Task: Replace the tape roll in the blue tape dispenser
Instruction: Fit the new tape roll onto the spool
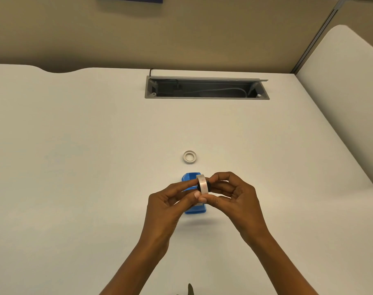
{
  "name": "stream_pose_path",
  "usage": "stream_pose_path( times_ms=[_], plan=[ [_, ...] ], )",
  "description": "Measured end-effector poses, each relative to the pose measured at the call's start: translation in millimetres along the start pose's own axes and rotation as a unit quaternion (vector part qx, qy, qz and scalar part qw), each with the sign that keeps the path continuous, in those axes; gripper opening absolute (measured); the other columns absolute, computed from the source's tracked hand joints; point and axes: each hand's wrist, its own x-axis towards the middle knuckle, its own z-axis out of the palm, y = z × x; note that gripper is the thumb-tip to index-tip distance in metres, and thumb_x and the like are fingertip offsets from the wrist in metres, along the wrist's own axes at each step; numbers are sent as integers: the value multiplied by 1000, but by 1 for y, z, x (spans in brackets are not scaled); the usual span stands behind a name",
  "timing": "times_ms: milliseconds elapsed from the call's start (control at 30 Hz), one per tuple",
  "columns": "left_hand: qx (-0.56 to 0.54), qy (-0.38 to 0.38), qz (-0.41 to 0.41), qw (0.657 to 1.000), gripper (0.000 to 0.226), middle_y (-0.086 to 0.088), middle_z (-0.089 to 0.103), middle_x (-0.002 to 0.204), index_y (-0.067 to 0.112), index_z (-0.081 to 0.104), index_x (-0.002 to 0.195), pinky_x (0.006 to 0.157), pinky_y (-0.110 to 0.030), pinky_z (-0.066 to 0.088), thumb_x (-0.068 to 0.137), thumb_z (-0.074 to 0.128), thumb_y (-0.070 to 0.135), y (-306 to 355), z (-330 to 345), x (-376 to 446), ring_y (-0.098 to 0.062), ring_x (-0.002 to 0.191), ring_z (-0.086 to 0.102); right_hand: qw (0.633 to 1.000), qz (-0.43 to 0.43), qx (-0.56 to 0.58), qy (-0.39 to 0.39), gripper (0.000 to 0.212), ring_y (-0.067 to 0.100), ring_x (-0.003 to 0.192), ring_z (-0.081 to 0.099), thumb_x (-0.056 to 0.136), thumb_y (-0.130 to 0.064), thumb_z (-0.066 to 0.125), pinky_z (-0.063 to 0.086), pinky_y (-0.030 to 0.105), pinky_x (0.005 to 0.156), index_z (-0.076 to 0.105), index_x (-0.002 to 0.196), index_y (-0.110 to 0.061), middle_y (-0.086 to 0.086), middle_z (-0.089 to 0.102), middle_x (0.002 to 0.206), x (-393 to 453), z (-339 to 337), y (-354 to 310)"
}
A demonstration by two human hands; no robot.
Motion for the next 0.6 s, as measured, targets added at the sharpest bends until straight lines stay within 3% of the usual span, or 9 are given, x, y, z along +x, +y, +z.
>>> stream_pose_path(
  times_ms=[233, 333, 600],
  plan=[
    [-11, 15, 12, 1000, 36, 3, 75, 101, 28, 74, 97, 99, -44, 48, 63, 71, 37, 0, 1, -2, -14, 102, 67, 1000, 5, 14, 8, 40, 13, 88, 73, 53, -30, 83, 58, 19, 75, 71, 91, -26, -5, 78, 90, -1, 0, 5],
    [-17, 15, 21, 1000, 33, 11, 76, 96, 35, 74, 92, 91, -32, 49, 60, 71, 41, -1, 1, -2, -7, 98, 67, 1000, 10, 22, 15, 41, 15, 88, 73, 53, -34, 82, 59, 29, 82, 74, 92, -24, -5, 78, 91, -2, 1, 6],
    [-32, 21, 48, 998, 33, 15, 75, 96, 31, 73, 99, 68, -3, 48, 66, 71, 34, -4, 0, -1, 0, 94, 67, 996, 45, 78, 28, 35, 24, 91, 73, 61, -20, 79, 54, 49, 91, 77, 96, -17, 3, 78, 92, -4, 4, 11]
  ],
)
